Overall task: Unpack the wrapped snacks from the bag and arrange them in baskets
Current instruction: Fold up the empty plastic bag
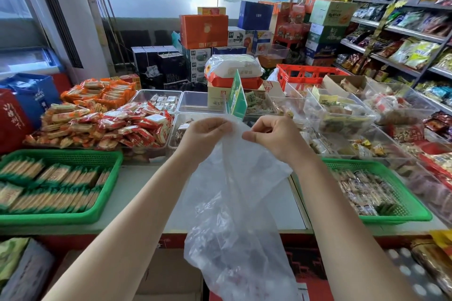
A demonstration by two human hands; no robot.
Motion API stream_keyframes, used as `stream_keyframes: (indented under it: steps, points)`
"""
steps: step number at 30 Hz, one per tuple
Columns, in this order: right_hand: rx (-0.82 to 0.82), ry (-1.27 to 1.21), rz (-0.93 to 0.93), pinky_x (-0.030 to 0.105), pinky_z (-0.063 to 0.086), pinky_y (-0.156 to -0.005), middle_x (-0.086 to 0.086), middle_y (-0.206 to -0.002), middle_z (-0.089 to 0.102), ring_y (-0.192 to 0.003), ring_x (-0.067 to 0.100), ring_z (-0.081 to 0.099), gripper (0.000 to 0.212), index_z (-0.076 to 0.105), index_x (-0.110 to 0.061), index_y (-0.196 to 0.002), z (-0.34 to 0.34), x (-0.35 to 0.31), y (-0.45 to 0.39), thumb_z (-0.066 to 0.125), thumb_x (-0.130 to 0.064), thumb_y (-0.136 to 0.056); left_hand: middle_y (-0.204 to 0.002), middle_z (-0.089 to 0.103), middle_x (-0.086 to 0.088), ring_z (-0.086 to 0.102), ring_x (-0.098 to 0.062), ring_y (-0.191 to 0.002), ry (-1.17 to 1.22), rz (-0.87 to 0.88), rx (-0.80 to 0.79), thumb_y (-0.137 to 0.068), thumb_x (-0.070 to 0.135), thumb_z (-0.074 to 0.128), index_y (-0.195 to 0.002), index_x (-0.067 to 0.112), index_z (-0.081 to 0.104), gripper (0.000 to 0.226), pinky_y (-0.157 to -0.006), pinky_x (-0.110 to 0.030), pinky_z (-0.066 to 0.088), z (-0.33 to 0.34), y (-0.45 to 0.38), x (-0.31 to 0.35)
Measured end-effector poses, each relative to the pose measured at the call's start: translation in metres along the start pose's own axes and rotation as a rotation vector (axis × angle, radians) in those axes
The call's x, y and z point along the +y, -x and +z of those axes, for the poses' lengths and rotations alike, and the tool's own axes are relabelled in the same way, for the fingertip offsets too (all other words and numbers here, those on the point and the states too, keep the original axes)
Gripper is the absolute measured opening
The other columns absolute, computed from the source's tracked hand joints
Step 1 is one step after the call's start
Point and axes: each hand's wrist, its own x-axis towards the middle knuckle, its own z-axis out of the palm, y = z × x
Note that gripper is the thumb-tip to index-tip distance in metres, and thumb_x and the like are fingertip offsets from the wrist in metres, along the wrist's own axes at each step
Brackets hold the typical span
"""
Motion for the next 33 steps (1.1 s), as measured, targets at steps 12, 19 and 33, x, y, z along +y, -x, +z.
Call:
stream_keyframes:
  steps: [12, 19, 33]
  points:
    - [-0.026, -0.054, -0.052, 0.015, 0.051, -0.079, -0.008, -0.084, 0.073, -0.082, 0.004, 0.067, 0.01, 0.073, -0.023, -0.088, 0.014, 0.014, 0.03, 0.079, -0.031, -0.086, -0.072, 0.07, 0.009, 0.057, 0.007, -0.061, -0.235, 0.11, -0.037, -0.085, 0.016, 0.078, -0.086, 0.01, 0.077, 0.006, -0.063, -0.01, 0.044, 0.007, 0.03, -0.022]
    - [0.04, -0.187, 0.003, 0.021, 0.051, -0.073, -0.009, -0.075, 0.069, -0.073, 0.006, 0.063, 0.011, 0.071, -0.024, -0.083, 0.018, 0.023, 0.061, 0.077, -0.015, -0.088, -0.075, 0.071, 0.006, 0.064, -0.004, -0.069, -0.085, 0.079, -0.089, -0.083, 0.008, 0.078, -0.082, 0.02, 0.072, 0.014, -0.071, -0.021, 0.052, 0.017, 0.057, -0.026]
    - [-0.066, -0.215, -0.12, 0.028, 0.053, -0.087, -0.005, -0.093, 0.071, -0.09, 0.018, 0.066, 0.026, 0.073, -0.026, -0.105, 0.005, 0.016, 0.091, 0.068, -0.004, -0.092, -0.074, 0.073, -0.001, 0.065, -0.008, -0.068, 0.139, -0.086, -0.156, -0.082, 0.001, 0.075, -0.086, 0.009, 0.075, 0.009, -0.068, -0.017, 0.053, 0.024, 0.088, -0.008]
